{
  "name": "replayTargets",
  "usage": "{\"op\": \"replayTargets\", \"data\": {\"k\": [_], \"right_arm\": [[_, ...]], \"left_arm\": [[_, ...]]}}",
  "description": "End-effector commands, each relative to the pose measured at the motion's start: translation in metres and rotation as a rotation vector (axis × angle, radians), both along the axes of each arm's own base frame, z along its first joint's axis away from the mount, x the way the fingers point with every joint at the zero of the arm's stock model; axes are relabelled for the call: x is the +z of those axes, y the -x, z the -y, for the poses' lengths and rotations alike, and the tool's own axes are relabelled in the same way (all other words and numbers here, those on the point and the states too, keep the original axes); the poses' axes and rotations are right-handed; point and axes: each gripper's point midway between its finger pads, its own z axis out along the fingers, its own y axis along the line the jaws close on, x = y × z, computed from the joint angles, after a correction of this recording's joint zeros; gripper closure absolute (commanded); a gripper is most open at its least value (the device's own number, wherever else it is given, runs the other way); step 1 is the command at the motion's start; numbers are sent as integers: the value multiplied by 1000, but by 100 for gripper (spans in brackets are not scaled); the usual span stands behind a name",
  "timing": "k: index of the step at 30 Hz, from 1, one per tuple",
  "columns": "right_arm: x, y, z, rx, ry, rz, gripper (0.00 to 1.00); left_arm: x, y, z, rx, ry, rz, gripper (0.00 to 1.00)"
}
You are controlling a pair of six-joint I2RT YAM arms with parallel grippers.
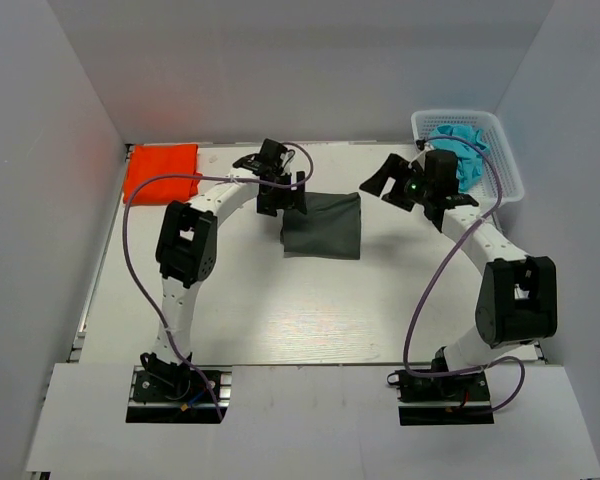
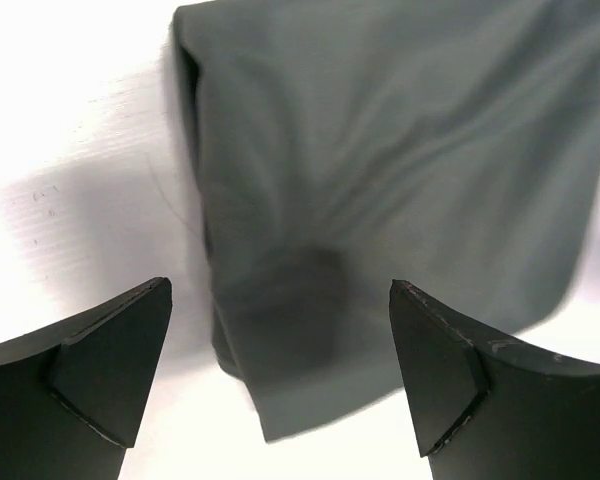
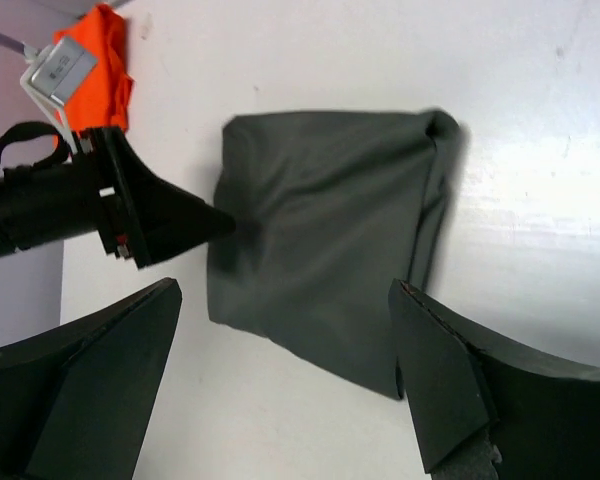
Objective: Fold and stack the t-shirts
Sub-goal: Put the neatly folded tshirt into the corner of the board with the left arm
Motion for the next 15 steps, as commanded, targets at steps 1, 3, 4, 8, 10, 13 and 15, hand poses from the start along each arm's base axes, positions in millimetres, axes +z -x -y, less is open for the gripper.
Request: {"op": "replayTargets", "data": {"k": [1,3,4,8,10,13,15], "right_arm": [[-1,13,12,-29,35,3,10],[5,17,14,-33,42,20,10],[6,20,13,-30,44,22,10],[7,28,18,-39,57,31,10],[5,29,21,-51,68,28,10],[-1,33,26,-73,90,17,10],[-5,36,30,-85,100,8,10]], "left_arm": [[-19,2,-2,15,-48,-21,0],[-28,6,1,5,-57,-37,0],[-33,10,6,-19,-66,-40,3],[-58,26,19,-57,-100,-82,13],[-65,30,22,-63,-117,-88,19],[-83,37,21,-56,-165,-106,41],[-86,38,21,-54,-193,-106,60]]}}
